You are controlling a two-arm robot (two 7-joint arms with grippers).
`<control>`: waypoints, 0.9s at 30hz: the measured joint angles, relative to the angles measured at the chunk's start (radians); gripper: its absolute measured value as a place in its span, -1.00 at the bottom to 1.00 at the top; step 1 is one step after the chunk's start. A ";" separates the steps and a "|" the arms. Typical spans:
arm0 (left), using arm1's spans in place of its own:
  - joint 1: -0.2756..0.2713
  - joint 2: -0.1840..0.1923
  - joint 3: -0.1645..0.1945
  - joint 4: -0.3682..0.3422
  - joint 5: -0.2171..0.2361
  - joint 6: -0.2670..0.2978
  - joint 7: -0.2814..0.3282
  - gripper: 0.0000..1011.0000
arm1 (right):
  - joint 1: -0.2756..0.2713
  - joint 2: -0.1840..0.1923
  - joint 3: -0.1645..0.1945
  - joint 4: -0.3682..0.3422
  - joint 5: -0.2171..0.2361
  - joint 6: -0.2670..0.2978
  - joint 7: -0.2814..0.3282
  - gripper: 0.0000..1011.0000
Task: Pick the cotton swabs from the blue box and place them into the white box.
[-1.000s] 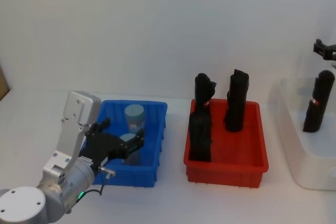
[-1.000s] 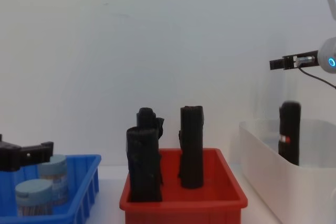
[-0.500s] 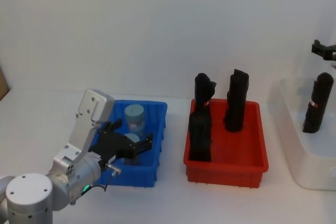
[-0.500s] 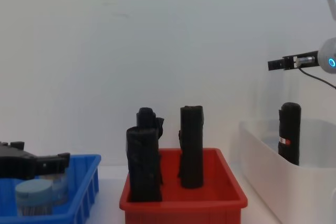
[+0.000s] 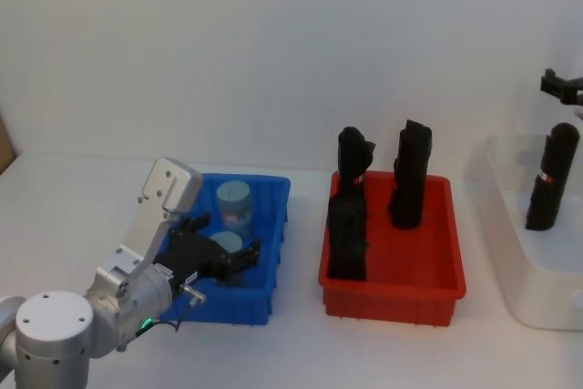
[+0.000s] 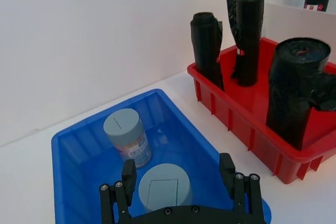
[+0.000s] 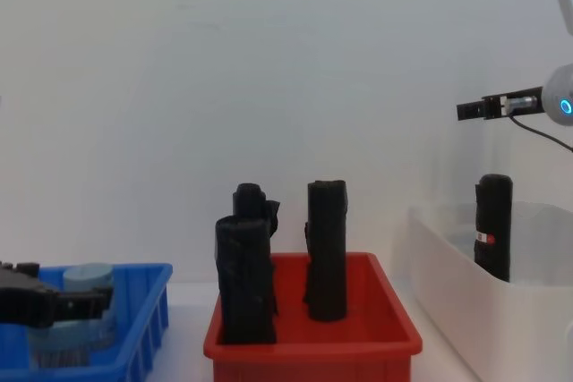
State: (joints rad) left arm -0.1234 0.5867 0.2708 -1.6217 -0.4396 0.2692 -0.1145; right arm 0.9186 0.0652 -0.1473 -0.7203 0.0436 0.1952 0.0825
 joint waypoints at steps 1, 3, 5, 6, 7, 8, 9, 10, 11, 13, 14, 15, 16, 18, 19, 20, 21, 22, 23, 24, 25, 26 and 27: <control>-0.001 0.000 0.000 0.002 0.000 0.001 -0.001 0.99 | 0.000 0.000 0.000 0.000 0.000 0.000 0.000 0.98; -0.003 -0.001 -0.003 0.016 0.001 0.004 -0.007 0.99 | 0.000 0.000 0.000 0.000 0.000 0.000 0.000 0.98; -0.004 -0.001 -0.004 0.022 0.001 0.005 -0.009 0.99 | 0.000 0.000 0.000 0.000 0.000 0.000 0.000 0.98; -0.004 -0.001 -0.005 0.024 0.001 0.005 -0.009 0.99 | 0.000 0.000 0.000 0.000 0.000 0.000 0.000 0.98; -0.005 -0.001 -0.006 0.029 0.001 0.006 -0.010 0.99 | 0.000 0.000 0.000 0.000 0.000 0.000 0.000 0.98; -0.005 -0.001 -0.007 0.032 0.001 0.006 -0.010 0.99 | 0.000 0.000 0.000 0.000 0.000 0.000 0.000 0.98; -0.005 -0.001 -0.007 0.035 0.001 0.006 -0.011 0.99 | 0.000 0.000 0.000 0.000 0.000 0.000 0.000 0.98; -0.005 0.000 -0.009 0.040 0.001 0.006 -0.011 0.99 | 0.000 0.000 0.000 0.000 0.000 0.000 0.000 0.98; -0.006 0.000 -0.009 0.042 0.001 0.006 -0.012 0.99 | 0.000 0.000 0.000 0.000 0.000 0.000 0.000 0.98; -0.006 0.000 -0.011 0.047 0.001 0.005 -0.013 0.99 | 0.000 0.000 0.000 0.000 0.000 0.000 0.000 0.98; -0.007 0.000 -0.012 0.052 0.001 0.005 -0.015 0.99 | 0.000 0.000 0.000 0.000 0.000 0.000 0.000 0.98; -0.008 0.000 -0.013 0.055 0.000 0.004 -0.016 0.99 | 0.000 0.000 0.000 0.000 0.000 0.000 0.000 0.98; -0.009 0.000 -0.013 0.057 0.000 0.004 -0.018 0.99 | 0.000 0.000 0.000 0.000 0.000 0.000 0.000 0.98; -0.011 0.000 -0.015 0.066 -0.002 0.003 -0.023 0.99 | 0.000 0.000 0.000 0.000 0.000 0.000 0.000 0.98; -0.012 0.000 -0.016 0.069 -0.002 0.003 -0.025 0.99 | 0.000 0.000 0.000 0.000 0.000 0.000 0.000 0.98; -0.013 0.000 -0.016 0.073 -0.003 0.002 -0.027 0.99 | 0.000 0.000 0.000 0.000 0.000 0.000 0.000 0.98; -0.015 -0.001 -0.017 0.080 -0.004 0.002 -0.031 0.99 | 0.000 0.000 0.000 0.000 0.000 0.000 0.000 0.98; -0.016 -0.001 -0.017 0.083 -0.005 0.001 -0.033 0.99 | 0.000 0.000 0.000 0.000 0.000 0.000 0.000 0.98; -0.018 -0.002 -0.018 0.091 -0.007 0.000 -0.038 0.99 | 0.000 0.000 0.000 0.000 0.000 0.000 0.000 0.98; -0.018 -0.002 -0.018 0.091 -0.007 0.000 -0.038 0.99 | 0.000 0.000 0.000 0.000 0.000 0.000 0.000 0.98; -0.020 -0.004 -0.018 0.097 -0.008 -0.001 -0.044 0.99 | 0.000 0.000 0.000 0.000 0.000 0.000 0.000 0.98; -0.022 -0.004 -0.019 0.101 -0.008 -0.002 -0.045 0.99 | 0.000 0.000 0.000 0.000 0.000 0.000 0.000 0.98; -0.024 -0.006 -0.019 0.107 -0.009 -0.003 -0.051 0.99 | 0.000 0.000 0.000 0.000 0.000 0.000 0.000 0.98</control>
State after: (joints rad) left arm -0.1471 0.5810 0.2521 -1.5149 -0.4488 0.2662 -0.1658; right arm 0.9185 0.0652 -0.1473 -0.7203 0.0437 0.1951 0.0824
